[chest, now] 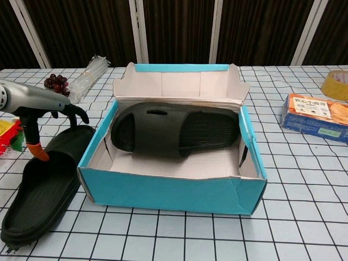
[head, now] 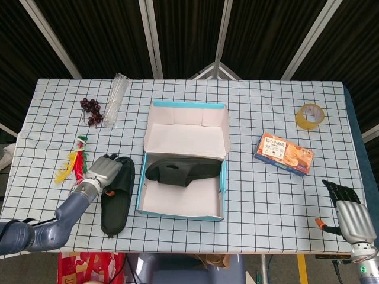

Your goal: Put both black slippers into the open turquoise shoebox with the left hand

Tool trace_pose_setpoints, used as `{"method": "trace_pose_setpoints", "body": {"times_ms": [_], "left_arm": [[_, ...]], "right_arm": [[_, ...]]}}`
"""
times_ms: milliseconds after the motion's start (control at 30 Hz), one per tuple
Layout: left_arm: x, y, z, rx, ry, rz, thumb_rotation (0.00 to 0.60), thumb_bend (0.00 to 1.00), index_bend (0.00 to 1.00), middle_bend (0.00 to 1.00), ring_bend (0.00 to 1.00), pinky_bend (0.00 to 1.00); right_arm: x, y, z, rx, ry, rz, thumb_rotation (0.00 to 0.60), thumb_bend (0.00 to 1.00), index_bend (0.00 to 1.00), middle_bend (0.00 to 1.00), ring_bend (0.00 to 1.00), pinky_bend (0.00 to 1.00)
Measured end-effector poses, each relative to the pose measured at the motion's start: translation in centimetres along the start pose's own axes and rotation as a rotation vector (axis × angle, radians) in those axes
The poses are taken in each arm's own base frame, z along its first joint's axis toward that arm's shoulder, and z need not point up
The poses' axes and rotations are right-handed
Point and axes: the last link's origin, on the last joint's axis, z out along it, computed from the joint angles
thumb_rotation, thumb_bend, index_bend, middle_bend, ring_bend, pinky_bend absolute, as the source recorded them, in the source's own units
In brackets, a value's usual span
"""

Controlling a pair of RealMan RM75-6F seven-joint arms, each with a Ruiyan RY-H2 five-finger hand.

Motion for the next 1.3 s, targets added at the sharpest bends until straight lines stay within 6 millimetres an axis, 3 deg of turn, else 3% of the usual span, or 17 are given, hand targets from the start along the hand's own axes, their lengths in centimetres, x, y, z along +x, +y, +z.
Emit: {"method": "trace_pose_setpoints", "body": {"times_ms": [1300], "left_arm": [[-0.88,0.00,0.97,0.009,-0.021,0.028,0.600,0.16,0.12,0.24,0.08,0.14]], "right_arm": [[0.16,-0.20,-0.45,0.004,0.011,-0.004,0.600,0.24,0.10,0.13,0.12,0.09]]}}
